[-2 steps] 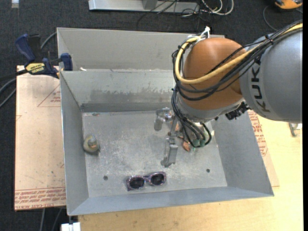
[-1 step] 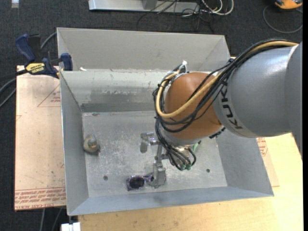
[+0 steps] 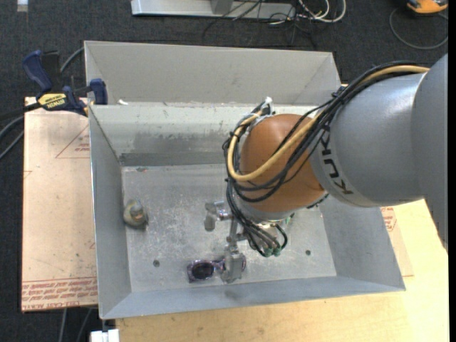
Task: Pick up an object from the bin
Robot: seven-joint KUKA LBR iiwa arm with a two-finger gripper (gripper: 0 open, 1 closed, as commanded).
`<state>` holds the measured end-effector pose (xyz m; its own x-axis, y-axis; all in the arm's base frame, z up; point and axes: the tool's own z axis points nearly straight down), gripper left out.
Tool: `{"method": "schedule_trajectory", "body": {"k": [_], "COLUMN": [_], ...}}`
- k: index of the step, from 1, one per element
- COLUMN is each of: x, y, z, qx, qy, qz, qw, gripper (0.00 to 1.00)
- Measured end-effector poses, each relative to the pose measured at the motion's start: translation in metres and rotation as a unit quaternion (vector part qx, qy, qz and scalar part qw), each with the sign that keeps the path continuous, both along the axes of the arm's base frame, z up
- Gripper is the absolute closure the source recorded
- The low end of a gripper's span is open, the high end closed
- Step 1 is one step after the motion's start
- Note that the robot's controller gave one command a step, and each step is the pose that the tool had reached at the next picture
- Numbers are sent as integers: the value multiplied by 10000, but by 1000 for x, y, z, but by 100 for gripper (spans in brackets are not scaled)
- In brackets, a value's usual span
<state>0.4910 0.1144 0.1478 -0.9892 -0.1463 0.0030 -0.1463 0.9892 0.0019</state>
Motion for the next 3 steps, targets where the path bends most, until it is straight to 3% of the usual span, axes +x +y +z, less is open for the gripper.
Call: {"method": "schedule_trajectory", "body": {"k": [1,2,3], "x": [19,5,-2], "y": [48,13,3], "z": [77,1,-33], "qx": [1,8,10], "qy": [-5,-30,0], "qz": [272,1288,1604], "qw": [9996,9917,9871], "gripper": [0,0,0]}}
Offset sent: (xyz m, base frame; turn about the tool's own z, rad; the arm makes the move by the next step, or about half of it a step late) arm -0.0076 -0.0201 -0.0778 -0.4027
